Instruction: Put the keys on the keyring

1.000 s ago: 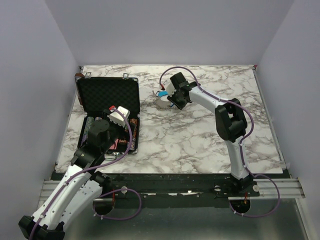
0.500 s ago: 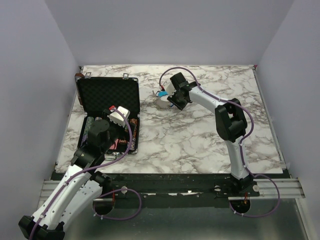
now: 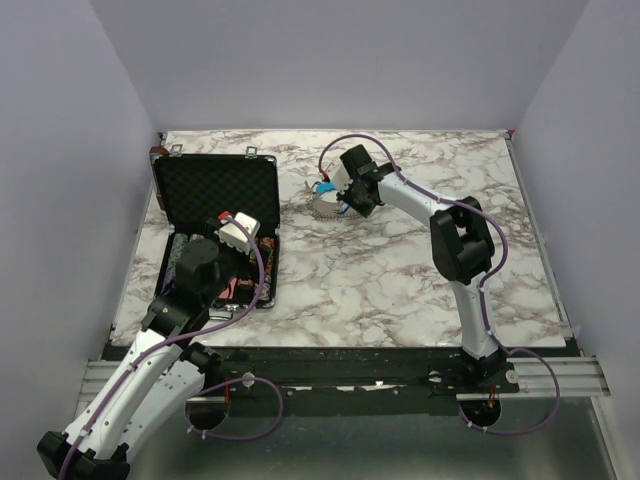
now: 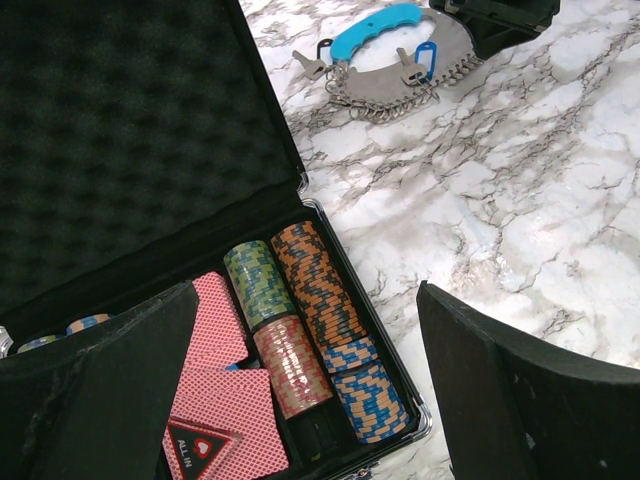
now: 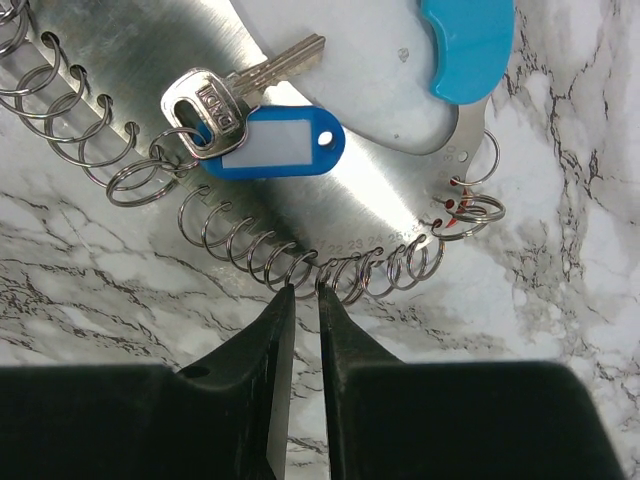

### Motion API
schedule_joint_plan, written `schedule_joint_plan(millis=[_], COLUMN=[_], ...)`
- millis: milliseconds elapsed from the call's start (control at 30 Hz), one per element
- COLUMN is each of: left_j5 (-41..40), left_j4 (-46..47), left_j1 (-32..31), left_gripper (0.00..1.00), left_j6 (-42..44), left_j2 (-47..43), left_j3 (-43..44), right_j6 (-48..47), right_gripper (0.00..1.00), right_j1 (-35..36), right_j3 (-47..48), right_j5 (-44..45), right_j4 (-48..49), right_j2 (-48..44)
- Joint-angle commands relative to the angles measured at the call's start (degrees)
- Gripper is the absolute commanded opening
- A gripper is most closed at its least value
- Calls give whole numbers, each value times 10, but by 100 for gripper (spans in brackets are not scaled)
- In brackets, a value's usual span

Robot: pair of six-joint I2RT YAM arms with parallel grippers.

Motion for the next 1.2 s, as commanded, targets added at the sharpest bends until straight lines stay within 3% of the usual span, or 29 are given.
schedule_joint_plan(millis=[0,167,833,1000,1167], left_j5=[-5,-5,-5,-4,-2], left_j4=[8,9,9,9,10], left_j1=[4,4,6,6,7], left_gripper=[99,99,99,99,99], left_j6=[4,4,4,4,4], left_j2=[-5,-4,-6,-7,-4], left_j3=[4,4,3,4,4], right_j6=[0,-1,-5,-8,-7], right_gripper=[24,32,32,19,13], right_j1=[5,4,4,3,4], right_j3=[27,32,50,49,40], right_j5=[-1,-38,-8,-11,-22], right_j4=[-15,-30,-37,-37,-35], right_j2=[9,13,52,39,9])
